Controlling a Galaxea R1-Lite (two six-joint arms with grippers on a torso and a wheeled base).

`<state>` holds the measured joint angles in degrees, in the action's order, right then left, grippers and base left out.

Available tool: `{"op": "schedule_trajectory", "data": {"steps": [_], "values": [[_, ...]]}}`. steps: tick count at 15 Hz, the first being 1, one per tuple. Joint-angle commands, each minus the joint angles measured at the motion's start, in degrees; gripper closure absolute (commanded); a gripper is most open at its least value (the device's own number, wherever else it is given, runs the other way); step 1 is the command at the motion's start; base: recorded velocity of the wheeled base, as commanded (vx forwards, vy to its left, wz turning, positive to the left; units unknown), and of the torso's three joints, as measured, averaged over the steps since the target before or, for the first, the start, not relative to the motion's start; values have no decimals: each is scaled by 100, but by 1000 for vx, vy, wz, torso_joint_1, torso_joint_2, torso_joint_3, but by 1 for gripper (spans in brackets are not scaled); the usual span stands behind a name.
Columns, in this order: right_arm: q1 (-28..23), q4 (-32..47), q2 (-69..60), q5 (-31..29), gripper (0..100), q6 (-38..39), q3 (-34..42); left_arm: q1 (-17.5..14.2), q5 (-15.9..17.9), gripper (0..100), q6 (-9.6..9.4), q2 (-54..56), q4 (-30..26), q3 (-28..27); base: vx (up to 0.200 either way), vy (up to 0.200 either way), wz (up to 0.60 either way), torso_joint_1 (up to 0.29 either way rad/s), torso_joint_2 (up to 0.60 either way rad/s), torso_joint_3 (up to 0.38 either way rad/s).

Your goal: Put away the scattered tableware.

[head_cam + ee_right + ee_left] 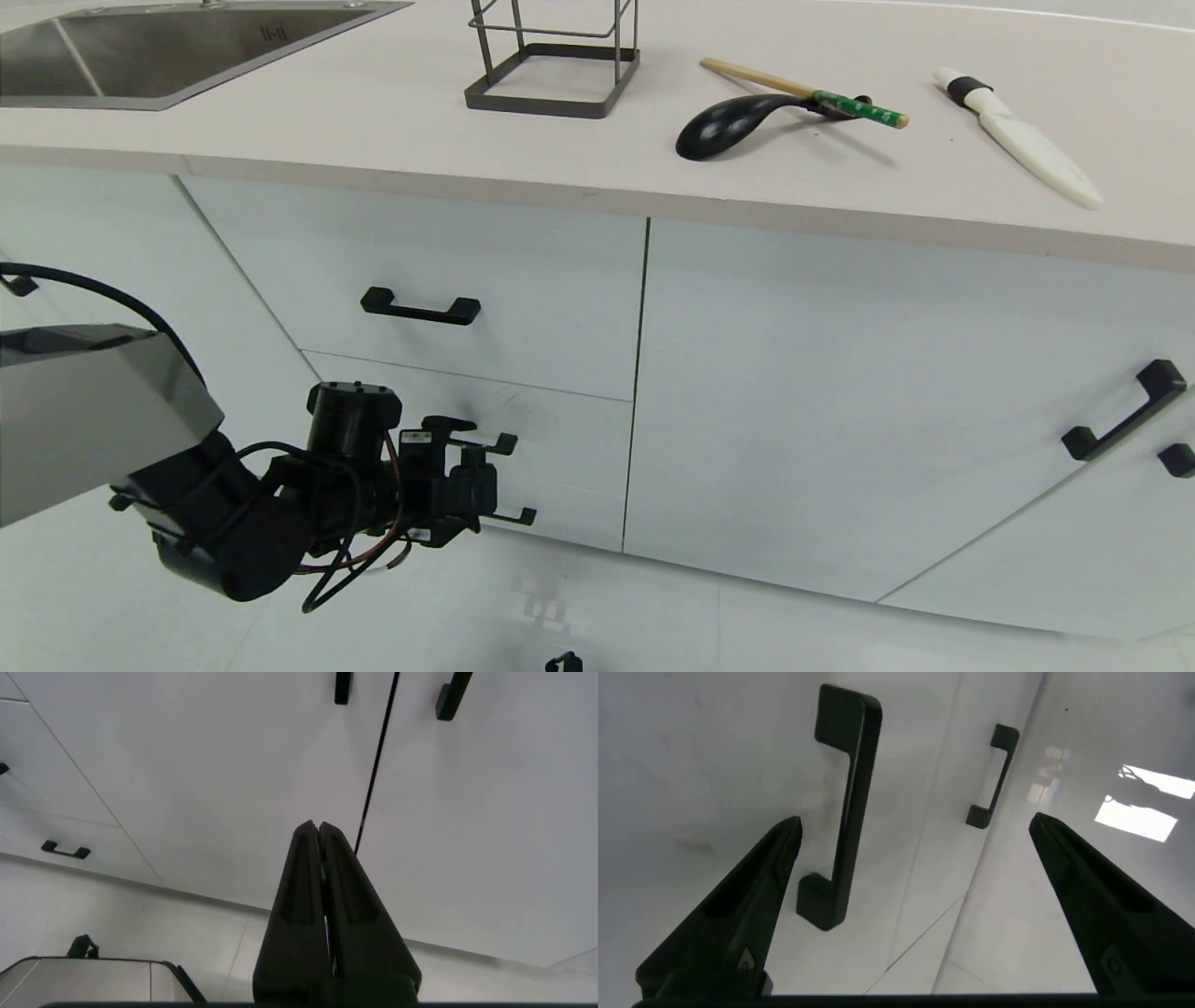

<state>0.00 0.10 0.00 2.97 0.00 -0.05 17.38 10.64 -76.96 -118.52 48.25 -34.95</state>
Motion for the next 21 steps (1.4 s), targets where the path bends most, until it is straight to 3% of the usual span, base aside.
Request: {"op": "schedule_trajectory", "data": {"steps": [1, 9, 12, 13, 21], "values": [[0, -1, 0, 1, 100, 0, 5, 28, -1, 0, 5, -172, 53, -117, 0, 0, 0, 0, 0, 0], [0, -1, 0, 1, 100, 0, 5, 81, 34, 0, 14, -383, -17, -38, 0, 0, 0, 0, 0, 0], [0, -1, 0, 1, 100, 0, -4, 230, 34, 0, 419, -365, 53, 454, 0, 0, 0, 0, 0, 0], [0, -1, 0, 1, 100, 0, 5, 266, 34, 0, 463, -330, 53, 507, 0, 0, 0, 0, 0, 0], [0, -1, 0, 1, 100, 0, -4, 283, 34, 0, 471, 101, 53, 683, 0, 0, 0, 0, 0, 0]]}}
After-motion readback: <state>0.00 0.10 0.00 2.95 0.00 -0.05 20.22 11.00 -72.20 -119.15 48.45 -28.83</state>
